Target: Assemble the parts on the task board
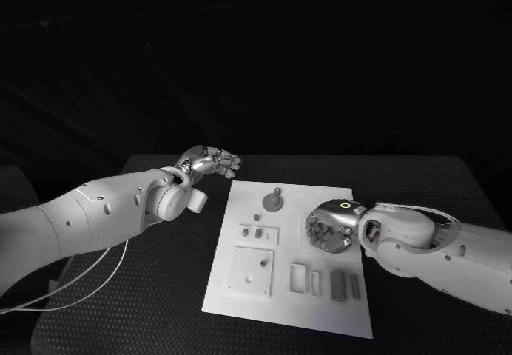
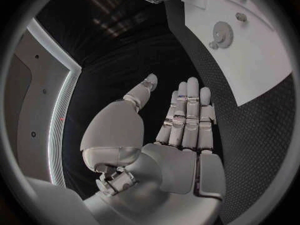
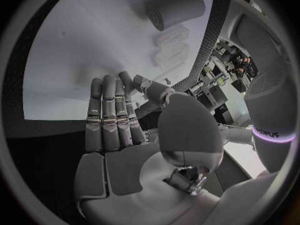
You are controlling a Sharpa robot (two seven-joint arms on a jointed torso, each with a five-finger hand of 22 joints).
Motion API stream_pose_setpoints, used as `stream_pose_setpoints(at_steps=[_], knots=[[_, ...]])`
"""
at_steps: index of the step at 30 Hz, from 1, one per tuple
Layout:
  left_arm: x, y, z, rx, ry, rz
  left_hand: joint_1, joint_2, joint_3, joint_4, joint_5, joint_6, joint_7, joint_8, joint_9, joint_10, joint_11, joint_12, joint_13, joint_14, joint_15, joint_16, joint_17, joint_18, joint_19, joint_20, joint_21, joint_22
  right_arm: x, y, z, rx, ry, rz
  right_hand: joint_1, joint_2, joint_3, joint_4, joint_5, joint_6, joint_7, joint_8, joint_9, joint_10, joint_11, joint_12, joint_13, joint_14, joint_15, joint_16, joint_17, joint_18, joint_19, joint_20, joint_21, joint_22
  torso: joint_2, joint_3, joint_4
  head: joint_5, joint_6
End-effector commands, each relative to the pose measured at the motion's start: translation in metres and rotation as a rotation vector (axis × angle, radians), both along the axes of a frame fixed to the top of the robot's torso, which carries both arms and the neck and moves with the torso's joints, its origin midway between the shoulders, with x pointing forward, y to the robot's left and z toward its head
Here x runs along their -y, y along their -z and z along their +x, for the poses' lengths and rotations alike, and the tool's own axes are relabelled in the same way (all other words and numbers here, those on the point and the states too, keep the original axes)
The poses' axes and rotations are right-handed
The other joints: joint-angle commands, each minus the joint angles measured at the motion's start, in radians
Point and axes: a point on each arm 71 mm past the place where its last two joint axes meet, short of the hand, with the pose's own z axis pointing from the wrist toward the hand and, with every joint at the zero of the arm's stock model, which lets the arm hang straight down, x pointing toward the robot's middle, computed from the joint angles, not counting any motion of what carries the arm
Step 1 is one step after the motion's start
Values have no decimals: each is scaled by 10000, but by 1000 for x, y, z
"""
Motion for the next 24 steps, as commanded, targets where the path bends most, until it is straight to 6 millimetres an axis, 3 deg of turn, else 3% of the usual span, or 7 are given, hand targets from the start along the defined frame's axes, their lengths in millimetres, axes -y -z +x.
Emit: stream_pose_setpoints(at_steps=[1,4,10,24], knots=[[1,-1,0,-41,65,-242,-4,1,-26,63,18,-20,57,-7,-3,-13,-13,31,15,50,30,-43,19,26,41,1,-52,16,-2,1,-1,126,-170,-269,-32,223,160,10,-48,233,-64,131,71,238,-75,96,84,224,-61,143,152,-7,226,-80,200,169,2,3,0,21,-21],[1,-1,0,-47,60,-248,-17,10,-29,76,18,-22,60,-7,-4,-16,-12,30,15,50,31,-50,27,26,42,1,-57,20,-3,1,0,254,-177,-332,-81,482,370,16,-46,429,-150,243,145,447,-172,183,187,393,-140,276,323,-7,380,-177,379,331,-3,2,3,34,-49],[1,-1,0,-59,79,-254,-19,11,-30,78,17,-22,61,-6,-4,-19,-11,29,15,50,31,-54,33,26,41,1,-60,22,-4,-2,2,770,-92,-233,-205,539,703,-185,-47,604,-206,343,271,645,-267,231,395,534,-241,425,690,-7,513,-295,677,652,-8,0,-3,45,-78],[1,-1,0,-51,76,-252,-21,14,-31,82,16,-19,61,-3,-3,-23,-10,27,15,51,31,-61,43,28,41,0,-65,27,-4,-7,-3,725,-49,326,-283,600,778,-327,-49,718,-245,418,425,793,-342,267,637,572,-322,644,1041,-7,608,-385,1012,729,-18,-10,4,52,-88]])
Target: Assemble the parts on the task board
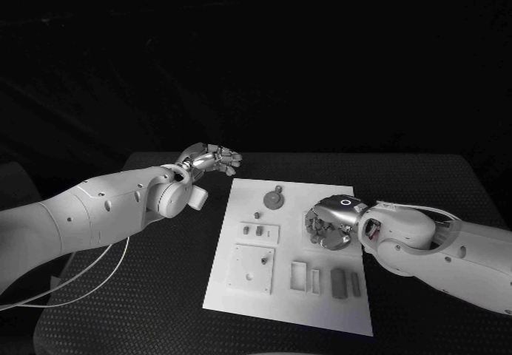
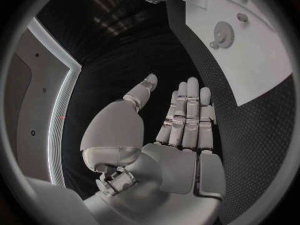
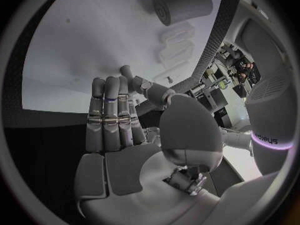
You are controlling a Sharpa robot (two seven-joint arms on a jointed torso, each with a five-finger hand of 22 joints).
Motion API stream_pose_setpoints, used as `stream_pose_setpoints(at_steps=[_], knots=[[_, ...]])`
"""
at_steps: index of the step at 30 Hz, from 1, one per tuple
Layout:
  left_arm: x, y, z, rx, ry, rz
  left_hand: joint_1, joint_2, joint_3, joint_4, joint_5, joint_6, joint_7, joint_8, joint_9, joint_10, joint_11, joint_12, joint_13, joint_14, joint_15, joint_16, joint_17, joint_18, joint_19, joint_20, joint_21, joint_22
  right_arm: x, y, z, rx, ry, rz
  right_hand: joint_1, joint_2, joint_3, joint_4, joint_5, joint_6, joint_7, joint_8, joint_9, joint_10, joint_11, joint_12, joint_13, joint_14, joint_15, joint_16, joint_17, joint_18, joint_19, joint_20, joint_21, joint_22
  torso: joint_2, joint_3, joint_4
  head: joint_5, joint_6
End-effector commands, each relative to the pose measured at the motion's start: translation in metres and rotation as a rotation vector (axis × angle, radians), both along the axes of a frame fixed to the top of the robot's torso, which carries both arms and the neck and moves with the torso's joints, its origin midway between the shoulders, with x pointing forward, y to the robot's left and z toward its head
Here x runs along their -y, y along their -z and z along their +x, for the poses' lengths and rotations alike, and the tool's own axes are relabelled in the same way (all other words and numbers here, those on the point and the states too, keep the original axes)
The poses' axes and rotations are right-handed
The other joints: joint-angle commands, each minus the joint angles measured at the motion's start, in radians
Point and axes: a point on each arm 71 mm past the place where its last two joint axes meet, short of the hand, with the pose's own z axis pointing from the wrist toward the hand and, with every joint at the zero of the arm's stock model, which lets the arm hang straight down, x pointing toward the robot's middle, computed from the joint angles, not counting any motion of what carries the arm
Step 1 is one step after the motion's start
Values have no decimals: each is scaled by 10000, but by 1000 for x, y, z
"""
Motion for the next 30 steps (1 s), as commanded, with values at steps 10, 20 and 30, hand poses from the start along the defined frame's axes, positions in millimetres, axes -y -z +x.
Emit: stream_pose_setpoints(at_steps=[10,20,30], knots=[[3,-1,1,38,111,-141,-21,16,0,52,17,-23,61,-3,-4,-28,-8,25,12,51,31,-69,20,28,43,0,-70,14,-1,-30,2,-89,162,1122,-22,62,37,-65,-19,130,-62,109,372,87,-27,37,77,-1,-55,98,80,69,64,-41,146,240,-5,-5,-11,31,20],[5,-1,1,48,113,-143,-28,16,-4,57,17,-35,66,-8,-7,-31,-7,25,12,53,31,-77,32,29,46,0,-75,20,-27,-43,-5,-329,-402,1975,-29,83,50,-91,-19,115,-59,102,394,63,-19,15,106,-36,-48,104,99,70,29,-39,176,234,1,-9,-15,191,-27],[7,-1,4,103,33,-132,-26,19,-3,58,18,-43,69,-12,-9,-29,-8,27,14,56,30,-82,41,30,48,-1,-79,24,-90,-28,-27,-435,-1922,2331,-36,123,50,-131,-18,87,-49,88,413,38,-10,-7,135,-62,-51,110,115,70,3,-37,209,232,1,-12,1,494,-138]])
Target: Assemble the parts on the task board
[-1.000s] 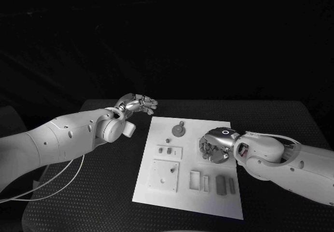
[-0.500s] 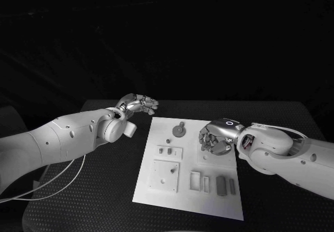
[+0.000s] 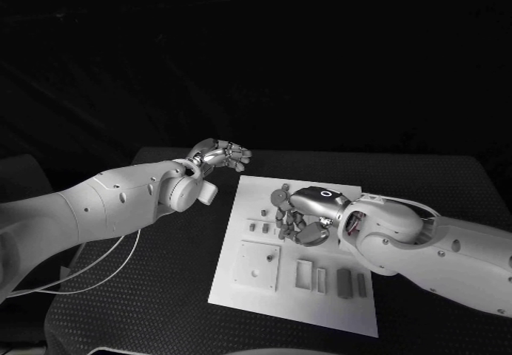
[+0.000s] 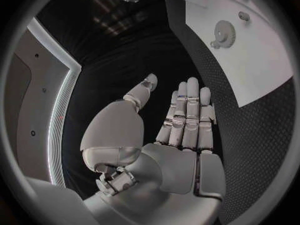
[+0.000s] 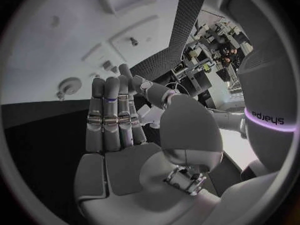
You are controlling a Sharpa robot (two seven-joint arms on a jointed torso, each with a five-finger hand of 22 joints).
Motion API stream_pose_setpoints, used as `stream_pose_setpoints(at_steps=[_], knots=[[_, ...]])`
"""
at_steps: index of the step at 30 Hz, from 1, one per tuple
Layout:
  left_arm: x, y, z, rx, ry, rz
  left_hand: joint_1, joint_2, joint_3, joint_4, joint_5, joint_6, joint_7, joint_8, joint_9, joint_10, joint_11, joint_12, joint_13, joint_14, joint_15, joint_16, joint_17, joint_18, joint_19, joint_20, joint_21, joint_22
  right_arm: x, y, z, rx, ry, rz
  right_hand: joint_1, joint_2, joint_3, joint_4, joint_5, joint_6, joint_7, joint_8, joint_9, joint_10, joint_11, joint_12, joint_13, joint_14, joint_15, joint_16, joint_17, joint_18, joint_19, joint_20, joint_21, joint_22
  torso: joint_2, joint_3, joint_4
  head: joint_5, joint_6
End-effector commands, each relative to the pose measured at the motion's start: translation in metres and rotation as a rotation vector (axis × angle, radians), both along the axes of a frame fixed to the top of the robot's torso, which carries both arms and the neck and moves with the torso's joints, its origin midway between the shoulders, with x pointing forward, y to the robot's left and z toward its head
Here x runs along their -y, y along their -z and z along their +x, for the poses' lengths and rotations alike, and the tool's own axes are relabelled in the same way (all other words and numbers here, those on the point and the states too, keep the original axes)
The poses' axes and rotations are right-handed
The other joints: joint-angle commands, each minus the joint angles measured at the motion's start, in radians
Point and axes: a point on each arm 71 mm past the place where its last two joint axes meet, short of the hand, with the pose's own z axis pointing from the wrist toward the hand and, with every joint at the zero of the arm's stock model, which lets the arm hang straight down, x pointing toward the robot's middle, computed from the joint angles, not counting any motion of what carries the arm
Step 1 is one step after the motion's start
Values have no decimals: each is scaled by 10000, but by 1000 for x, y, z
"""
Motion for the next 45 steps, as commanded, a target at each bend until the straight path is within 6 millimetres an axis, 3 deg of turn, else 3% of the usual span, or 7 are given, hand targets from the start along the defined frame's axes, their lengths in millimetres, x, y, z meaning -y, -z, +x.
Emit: stream_pose_setpoints(at_steps=[1,6,10,17,24,30,45], knots=[[4,-1,1,89,70,-144,-25,19,-3,58,18,-8,33,-12,-10,-28,-8,27,17,57,30,-44,12,31,49,-1,-41,17,-19,7,-8,79,-648,154,6,112,-5,-77,-18,88,-45,5,415,1,26,-9,16,-23,-18,36,18,92,-33,-4,58,239,3,-9,14,124,-34],[7,-1,2,90,105,-173,-23,23,-2,59,20,-8,33,-12,-10,-26,-9,29,18,58,29,-46,17,32,50,-1,-43,19,-38,23,-20,-88,-1144,84,3,131,-7,-104,-18,78,-41,0,426,-6,29,-18,32,-32,-20,39,25,92,-43,-4,77,238,8,-14,56,232,-91],[8,-2,2,92,93,-167,-21,24,-1,59,20,-8,33,-11,-10,-25,-10,30,19,59,29,-49,21,32,51,-1,-45,21,-51,34,-28,-190,-1485,-20,5,145,-4,-128,-17,70,-39,-4,435,-13,31,-26,46,-40,-22,42,31,92,-53,-4,92,237,14,-21,25,299,-110],[12,-2,2,87,185,-202,-17,19,-1,57,19,-7,32,-9,-9,-24,-11,31,20,61,28,-54,29,33,51,-1,-49,25,-65,50,-37,-166,-1882,-311,4,152,-5,-159,-17,64,-36,-7,448,-16,32,-33,64,-47,-24,47,38,92,-63,-4,114,237,11,-22,38,368,-182],[14,-2,1,73,234,-218,-17,20,0,59,20,-9,33,-10,-10,-24,-11,31,21,62,28,-57,36,33,53,-1,-52,28,-66,64,-35,-268,-1849,-684,7,166,-5,-192,-17,55,-34,-12,460,-26,35,-44,80,-57,-28,48,43,92,-71,-5,135,237,8,4,43,457,-250],[13,-2,1,69,214,-212,-17,17,0,60,20,-15,35,-12,-11,-25,-10,31,21,63,28,-62,43,33,55,-1,-55,31,-66,67,-33,-306,-1803,-863,2,175,-9,-208,-18,53,-32,-14,468,-29,37,-49,91,-61,-30,51,47,92,-76,-4,148,236,10,2,19,494,-276],[12,-2,1,47,223,-211,-18,15,0,66,19,-30,41,-19,-15,-28,-9,30,23,65,28,-73,59,33,59,-1,-64,37,-66,73,-33,-365,-1815,-1170,-16,202,-21,-245,-17,47,-29,-19,486,-31,38,-59,119,-66,-32,59,57,92,-89,-2,179,234,1,3,25,542,-347]])
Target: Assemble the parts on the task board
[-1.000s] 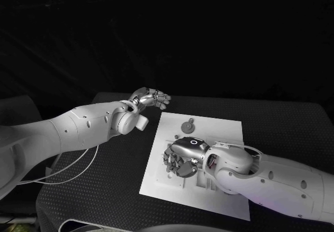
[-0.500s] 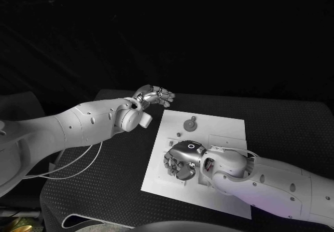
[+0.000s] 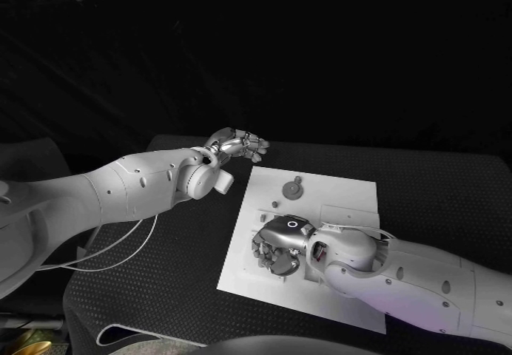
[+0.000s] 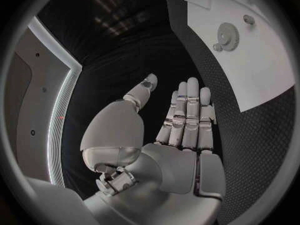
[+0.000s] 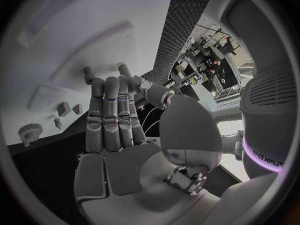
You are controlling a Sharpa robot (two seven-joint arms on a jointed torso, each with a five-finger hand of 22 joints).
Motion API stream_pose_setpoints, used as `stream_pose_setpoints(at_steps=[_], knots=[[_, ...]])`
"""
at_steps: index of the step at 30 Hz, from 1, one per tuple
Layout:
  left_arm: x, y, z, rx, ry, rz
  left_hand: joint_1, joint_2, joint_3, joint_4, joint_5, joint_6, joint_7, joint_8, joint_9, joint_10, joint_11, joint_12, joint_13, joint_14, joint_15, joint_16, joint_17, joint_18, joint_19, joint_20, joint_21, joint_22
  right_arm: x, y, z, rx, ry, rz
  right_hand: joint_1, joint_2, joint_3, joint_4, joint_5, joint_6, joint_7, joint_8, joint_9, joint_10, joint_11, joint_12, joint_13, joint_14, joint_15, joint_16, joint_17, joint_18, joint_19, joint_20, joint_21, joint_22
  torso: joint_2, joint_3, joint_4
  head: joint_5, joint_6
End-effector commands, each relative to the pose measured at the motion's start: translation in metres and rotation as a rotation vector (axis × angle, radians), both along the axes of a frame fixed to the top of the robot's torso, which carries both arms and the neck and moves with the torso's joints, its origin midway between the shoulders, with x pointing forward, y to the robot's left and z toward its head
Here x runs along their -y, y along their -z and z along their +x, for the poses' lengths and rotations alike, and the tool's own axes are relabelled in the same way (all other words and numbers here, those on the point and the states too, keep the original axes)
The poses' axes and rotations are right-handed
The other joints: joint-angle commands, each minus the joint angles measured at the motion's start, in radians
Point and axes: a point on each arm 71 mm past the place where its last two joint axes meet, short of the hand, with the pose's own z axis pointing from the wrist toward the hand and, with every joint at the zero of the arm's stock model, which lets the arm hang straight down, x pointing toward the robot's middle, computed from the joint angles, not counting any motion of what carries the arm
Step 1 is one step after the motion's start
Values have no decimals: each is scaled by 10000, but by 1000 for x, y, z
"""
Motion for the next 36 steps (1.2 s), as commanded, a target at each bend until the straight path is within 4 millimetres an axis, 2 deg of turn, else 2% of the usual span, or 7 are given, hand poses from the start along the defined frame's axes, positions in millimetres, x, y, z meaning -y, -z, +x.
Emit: stream_pose_setpoints(at_steps=[1,12,36], knots=[[2,-2,0,52,92,-127,-18,14,0,66,19,-30,41,-19,-16,-28,-9,30,16,65,28,-35,12,32,59,-1,-65,15,1,2,0,22,-113,-309,8,92,5,-56,-17,40,15,26,488,-31,37,-59,14,-65,-34,61,11,141,-89,-3,66,237,-2,-6,-2,21,-22],[0,-2,0,47,79,-122,-19,13,0,71,19,-34,43,-19,-17,-30,-9,30,17,65,28,-44,24,32,61,-1,-71,20,5,3,2,152,11,-429,1,107,1,-83,-17,41,14,25,502,-28,35,-64,33,-66,-35,67,18,141,-96,-4,88,236,-4,-8,-5,35,-55],[1,-1,0,3,114,-121,-30,12,-2,87,18,-39,45,-19,-18,-40,-5,26,17,61,32,-67,47,31,63,2,-87,30,7,1,1,378,88,-236,-3,118,15,-125,-17,55,8,29,530,-10,27,-66,76,-58,-48,82,30,141,-92,-11,134,232,-9,-2,-9,21,3]])
